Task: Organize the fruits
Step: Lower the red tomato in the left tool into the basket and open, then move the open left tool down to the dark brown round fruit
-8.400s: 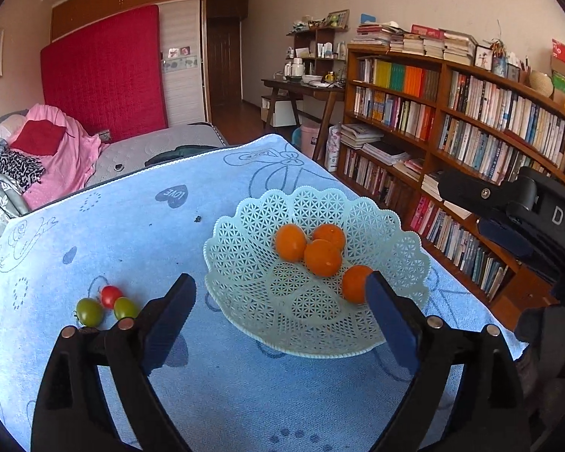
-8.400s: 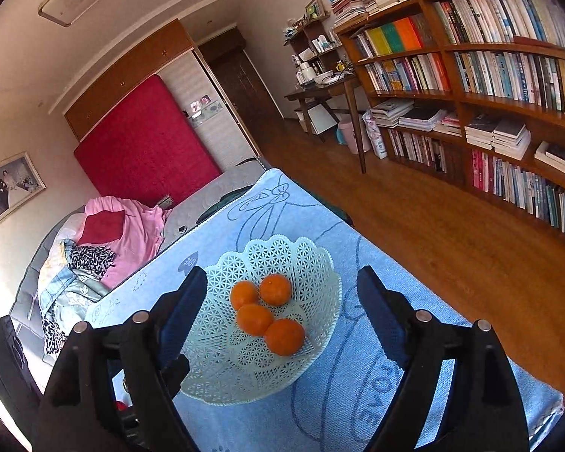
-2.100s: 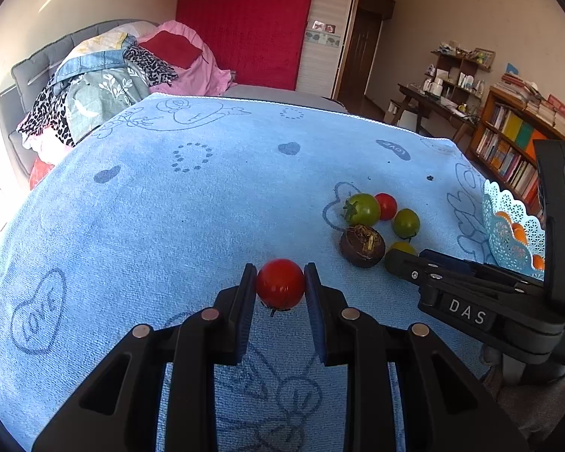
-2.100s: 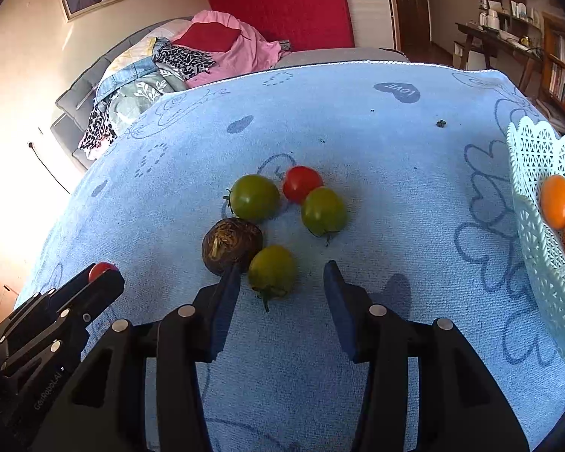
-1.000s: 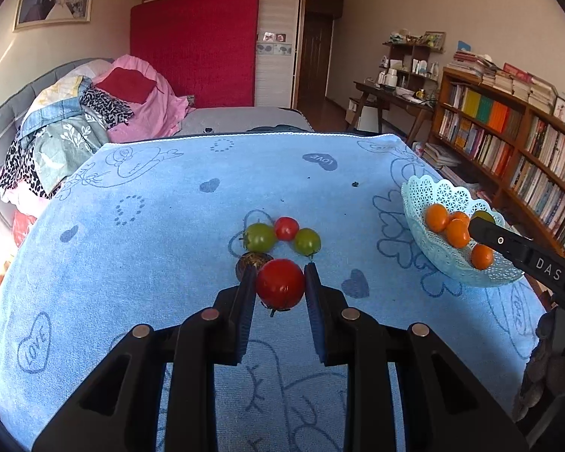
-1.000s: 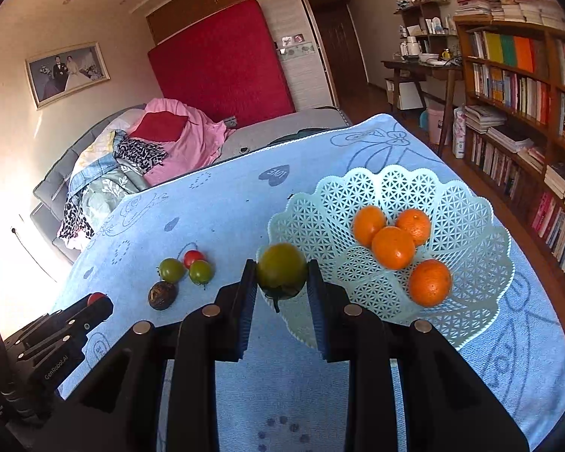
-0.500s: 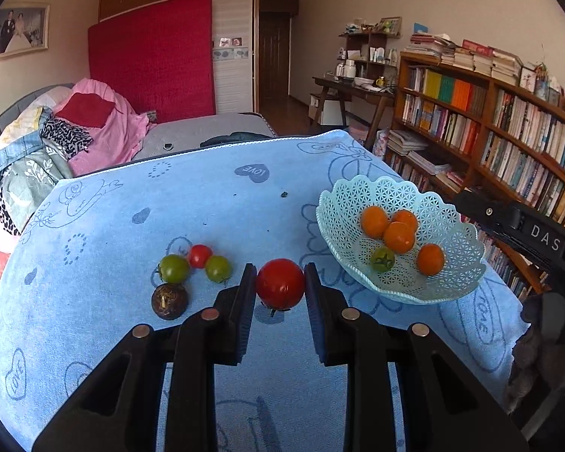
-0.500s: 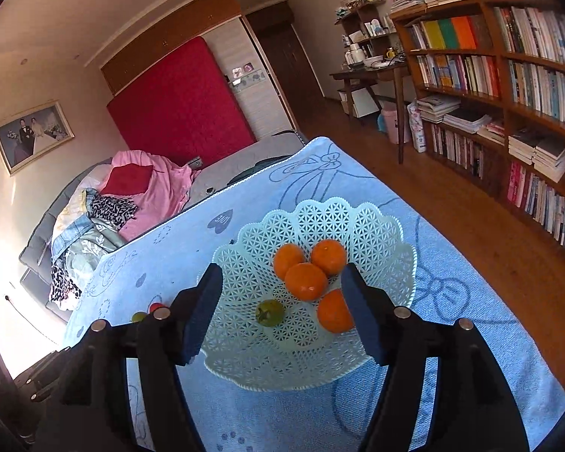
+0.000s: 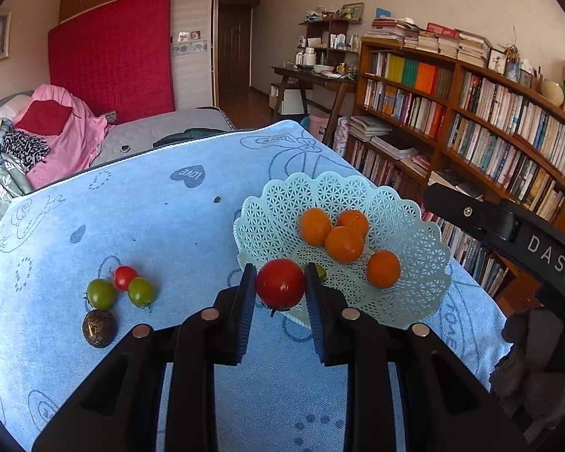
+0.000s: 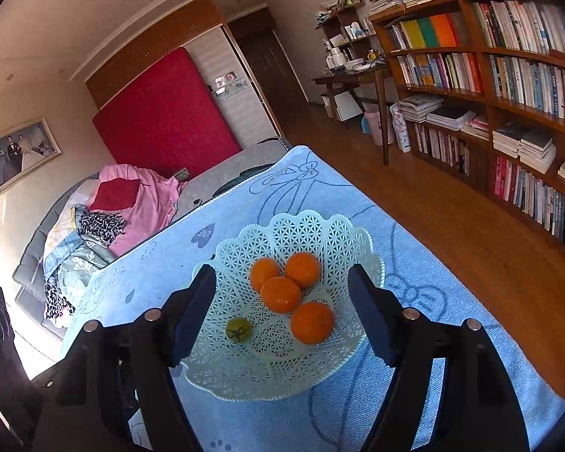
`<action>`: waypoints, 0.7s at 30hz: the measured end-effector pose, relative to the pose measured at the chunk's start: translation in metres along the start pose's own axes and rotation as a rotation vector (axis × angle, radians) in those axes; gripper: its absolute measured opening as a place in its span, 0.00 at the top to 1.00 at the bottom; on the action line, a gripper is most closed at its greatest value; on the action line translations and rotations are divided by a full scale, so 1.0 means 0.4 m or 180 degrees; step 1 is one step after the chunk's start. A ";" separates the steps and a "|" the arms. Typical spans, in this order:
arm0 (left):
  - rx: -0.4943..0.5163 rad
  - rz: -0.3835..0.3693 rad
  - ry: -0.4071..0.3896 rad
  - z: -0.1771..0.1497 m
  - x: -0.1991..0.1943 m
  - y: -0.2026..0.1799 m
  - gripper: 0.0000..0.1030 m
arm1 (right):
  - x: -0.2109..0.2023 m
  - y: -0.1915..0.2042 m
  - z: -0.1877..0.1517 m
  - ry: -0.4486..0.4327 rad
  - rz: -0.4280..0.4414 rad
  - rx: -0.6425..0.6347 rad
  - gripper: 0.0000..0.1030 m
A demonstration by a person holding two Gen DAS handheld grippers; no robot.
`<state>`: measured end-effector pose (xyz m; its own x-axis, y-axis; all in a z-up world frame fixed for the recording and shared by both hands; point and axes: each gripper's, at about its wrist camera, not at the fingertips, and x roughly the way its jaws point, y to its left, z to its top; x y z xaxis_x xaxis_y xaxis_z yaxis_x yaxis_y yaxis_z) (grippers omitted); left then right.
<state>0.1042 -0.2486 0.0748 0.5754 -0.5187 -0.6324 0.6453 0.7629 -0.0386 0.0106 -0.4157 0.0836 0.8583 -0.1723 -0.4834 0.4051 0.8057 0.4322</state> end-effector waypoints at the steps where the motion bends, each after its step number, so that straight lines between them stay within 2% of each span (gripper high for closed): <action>1: 0.0016 -0.0002 0.0010 0.003 0.007 -0.005 0.74 | 0.000 -0.004 0.002 -0.0004 -0.0007 0.0012 0.28; 9: 0.0106 -0.0053 0.0086 0.013 0.047 -0.030 0.73 | 0.001 -0.020 0.007 -0.0010 -0.0028 0.0079 0.28; 10: 0.0116 -0.0048 0.0083 0.014 0.049 -0.032 0.68 | 0.000 -0.022 0.008 -0.0015 -0.0033 0.0087 0.28; 11: 0.0120 -0.0043 0.0073 0.016 0.050 -0.032 0.56 | 0.000 -0.024 0.009 -0.0020 -0.0037 0.0095 0.28; 13: 0.0124 -0.0016 0.0004 0.018 0.045 -0.029 0.41 | -0.002 -0.028 0.009 -0.0029 -0.0044 0.0106 0.28; 15: 0.0131 0.0019 -0.0030 0.020 0.040 -0.026 0.39 | -0.004 -0.027 0.008 -0.0035 -0.0049 0.0118 0.28; 17: 0.0103 0.0042 -0.0041 0.021 0.037 -0.017 0.28 | -0.005 -0.027 0.008 -0.0037 -0.0046 0.0118 0.28; 21: 0.0028 0.0140 -0.0078 0.022 0.029 0.008 0.18 | -0.008 -0.023 0.009 -0.0054 -0.0032 0.0103 0.22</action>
<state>0.1173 -0.2558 0.0743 0.6154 -0.4942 -0.6141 0.6235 0.7818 -0.0043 0.0054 -0.4245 0.0839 0.8591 -0.1901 -0.4751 0.4236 0.7851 0.4519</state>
